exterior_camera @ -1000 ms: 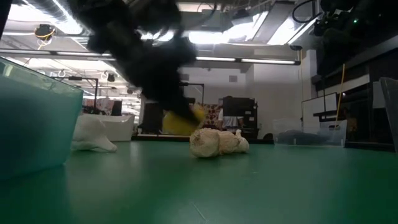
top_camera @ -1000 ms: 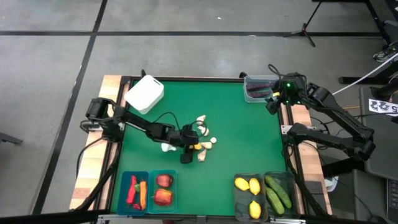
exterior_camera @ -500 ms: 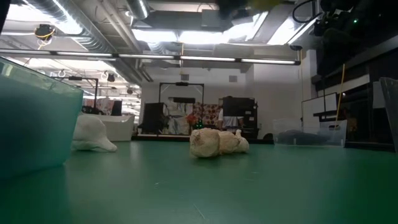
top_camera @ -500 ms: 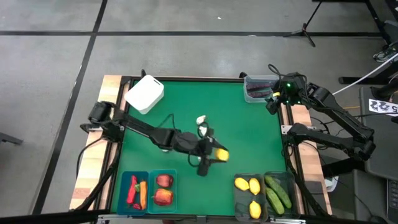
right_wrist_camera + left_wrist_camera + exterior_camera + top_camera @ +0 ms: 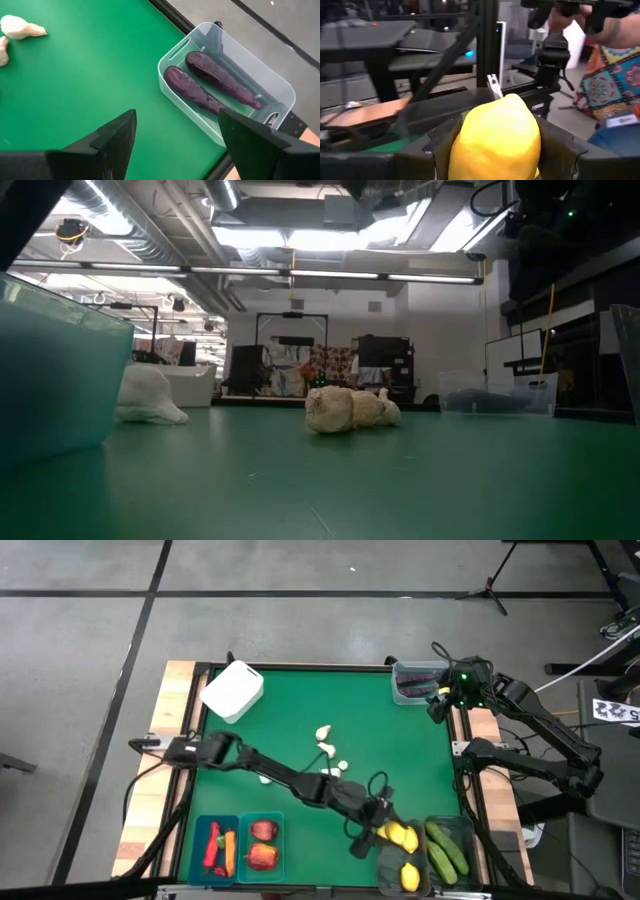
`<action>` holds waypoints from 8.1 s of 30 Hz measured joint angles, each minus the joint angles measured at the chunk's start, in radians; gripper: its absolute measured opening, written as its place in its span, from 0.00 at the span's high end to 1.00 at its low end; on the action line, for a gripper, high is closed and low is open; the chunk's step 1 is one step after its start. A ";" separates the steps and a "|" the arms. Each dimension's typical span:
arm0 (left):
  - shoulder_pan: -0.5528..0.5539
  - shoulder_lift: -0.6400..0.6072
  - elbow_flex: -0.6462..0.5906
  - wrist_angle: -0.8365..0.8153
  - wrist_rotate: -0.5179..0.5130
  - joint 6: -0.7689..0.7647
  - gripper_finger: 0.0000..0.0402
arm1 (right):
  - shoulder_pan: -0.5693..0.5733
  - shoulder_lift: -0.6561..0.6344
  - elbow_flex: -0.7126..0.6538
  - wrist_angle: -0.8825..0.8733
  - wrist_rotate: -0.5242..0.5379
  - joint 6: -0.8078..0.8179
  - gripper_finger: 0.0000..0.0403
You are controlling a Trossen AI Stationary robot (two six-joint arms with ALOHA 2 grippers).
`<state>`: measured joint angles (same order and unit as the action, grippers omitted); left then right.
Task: Sort produce into baskets
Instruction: Put the lemon into the left black bin, then put the garlic into the white bin
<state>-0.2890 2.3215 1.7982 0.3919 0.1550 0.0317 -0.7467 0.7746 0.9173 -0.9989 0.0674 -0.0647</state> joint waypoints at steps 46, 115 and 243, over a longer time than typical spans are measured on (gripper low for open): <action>-0.067 -0.257 0.196 -0.863 -0.443 0.241 0.32 | 0.000 0.000 0.000 -0.075 -0.001 0.031 0.30; -0.134 -0.957 -1.490 -0.175 -0.748 -0.682 0.49 | 0.000 0.000 -0.001 0.010 0.003 0.004 0.30; 0.782 -1.369 -1.333 -0.904 -0.612 -0.494 0.11 | 0.000 0.000 -0.001 -0.017 0.003 -0.018 0.30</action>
<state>0.4927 0.9524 0.4648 -0.5125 -0.4572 -0.4625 -0.7464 0.7746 0.9165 -1.0160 0.0703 -0.0830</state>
